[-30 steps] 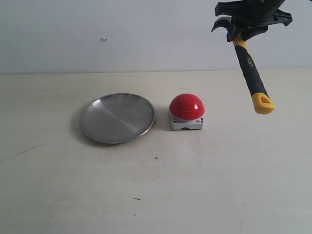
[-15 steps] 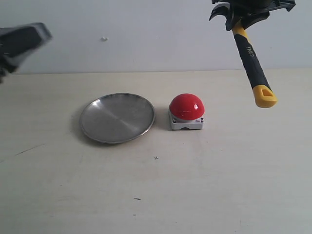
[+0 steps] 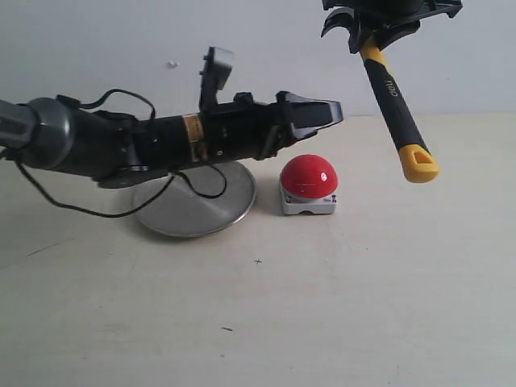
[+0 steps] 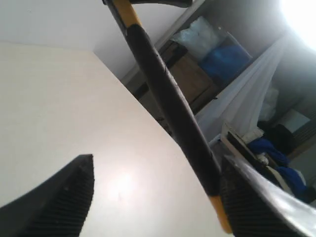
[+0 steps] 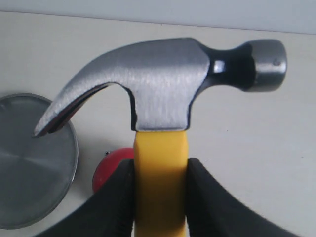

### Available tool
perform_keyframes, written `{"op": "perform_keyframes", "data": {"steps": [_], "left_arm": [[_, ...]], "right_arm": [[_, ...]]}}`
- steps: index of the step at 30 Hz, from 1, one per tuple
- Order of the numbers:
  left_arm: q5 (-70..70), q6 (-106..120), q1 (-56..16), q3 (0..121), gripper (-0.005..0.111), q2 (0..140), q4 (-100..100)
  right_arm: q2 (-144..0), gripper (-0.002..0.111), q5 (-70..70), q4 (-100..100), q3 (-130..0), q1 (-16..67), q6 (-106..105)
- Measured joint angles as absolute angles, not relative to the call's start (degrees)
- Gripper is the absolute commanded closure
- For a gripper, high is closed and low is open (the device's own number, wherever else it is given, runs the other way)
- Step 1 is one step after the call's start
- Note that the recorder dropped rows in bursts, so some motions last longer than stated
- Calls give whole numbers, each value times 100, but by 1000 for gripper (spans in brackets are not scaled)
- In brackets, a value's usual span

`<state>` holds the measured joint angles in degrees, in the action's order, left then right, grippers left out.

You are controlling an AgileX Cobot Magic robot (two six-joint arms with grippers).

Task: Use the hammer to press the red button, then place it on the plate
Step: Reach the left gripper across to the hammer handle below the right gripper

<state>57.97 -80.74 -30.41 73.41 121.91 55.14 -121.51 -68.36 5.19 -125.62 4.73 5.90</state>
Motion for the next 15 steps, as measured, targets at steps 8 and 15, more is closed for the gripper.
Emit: {"op": "perform_keyframes", "data": {"steps": [8, 15], "left_arm": [[5148, -8988, -3411, 8628, 37, 12758, 5517], [4602, -9421, -3675, 9085, 37, 12793, 5517]], "right_arm": [[-12151, 108, -6847, 318, -12562, 473, 602], [-12151, 108, -6812, 293, -12535, 473, 612]]}}
